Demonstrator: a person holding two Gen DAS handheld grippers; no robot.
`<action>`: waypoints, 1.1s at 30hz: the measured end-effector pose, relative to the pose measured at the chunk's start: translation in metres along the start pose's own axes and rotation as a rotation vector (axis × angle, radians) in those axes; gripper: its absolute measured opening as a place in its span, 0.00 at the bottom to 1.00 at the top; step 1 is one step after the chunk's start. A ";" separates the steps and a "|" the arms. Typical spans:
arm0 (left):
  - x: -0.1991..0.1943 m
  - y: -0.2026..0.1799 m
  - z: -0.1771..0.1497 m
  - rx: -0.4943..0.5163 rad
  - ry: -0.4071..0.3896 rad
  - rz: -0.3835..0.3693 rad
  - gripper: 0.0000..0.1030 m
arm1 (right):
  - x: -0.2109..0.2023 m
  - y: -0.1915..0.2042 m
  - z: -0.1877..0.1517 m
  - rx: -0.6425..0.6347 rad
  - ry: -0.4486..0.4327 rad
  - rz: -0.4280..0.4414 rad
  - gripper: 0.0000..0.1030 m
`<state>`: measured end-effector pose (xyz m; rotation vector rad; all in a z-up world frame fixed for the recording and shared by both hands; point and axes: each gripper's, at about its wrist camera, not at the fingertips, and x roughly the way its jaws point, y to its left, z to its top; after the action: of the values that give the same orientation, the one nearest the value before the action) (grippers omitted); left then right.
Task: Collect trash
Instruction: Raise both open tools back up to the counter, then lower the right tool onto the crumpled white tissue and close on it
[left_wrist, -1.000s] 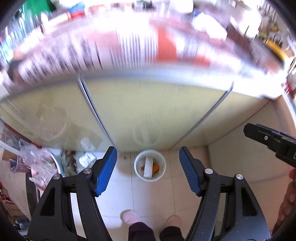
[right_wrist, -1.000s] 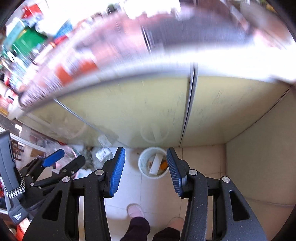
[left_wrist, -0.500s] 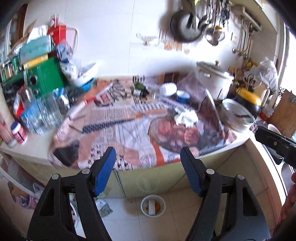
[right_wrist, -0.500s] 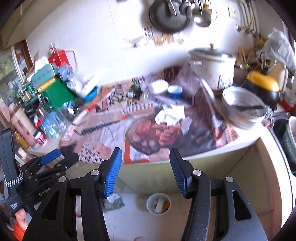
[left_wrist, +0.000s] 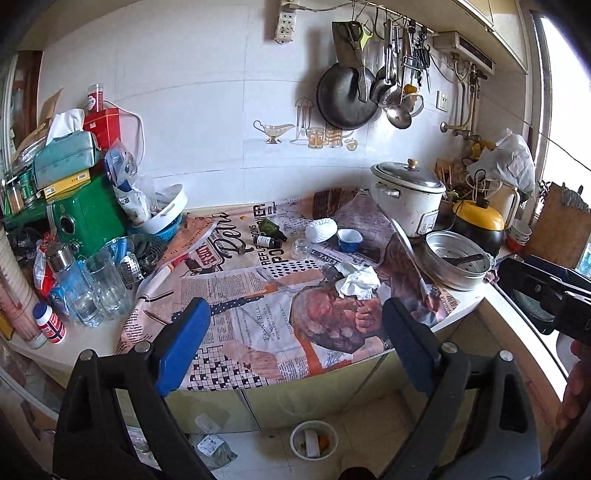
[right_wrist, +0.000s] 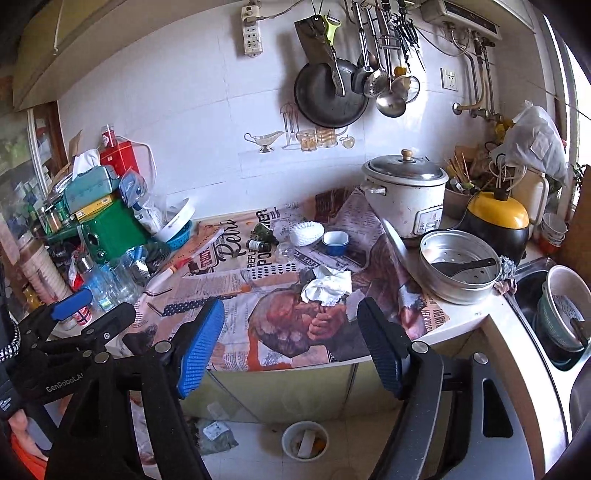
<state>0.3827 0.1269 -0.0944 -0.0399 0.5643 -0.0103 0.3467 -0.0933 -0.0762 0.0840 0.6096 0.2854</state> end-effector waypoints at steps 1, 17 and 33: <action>0.006 -0.002 0.003 0.003 0.001 0.001 0.91 | 0.003 -0.003 0.002 0.002 -0.002 0.001 0.69; 0.183 -0.054 0.051 -0.046 0.190 0.065 0.92 | 0.127 -0.101 0.062 -0.015 0.117 0.026 0.70; 0.279 -0.040 0.028 -0.117 0.391 0.293 0.92 | 0.346 -0.120 0.012 0.039 0.553 0.183 0.70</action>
<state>0.6337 0.0823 -0.2187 -0.0694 0.9566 0.3064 0.6531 -0.1085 -0.2772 0.0991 1.1600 0.4806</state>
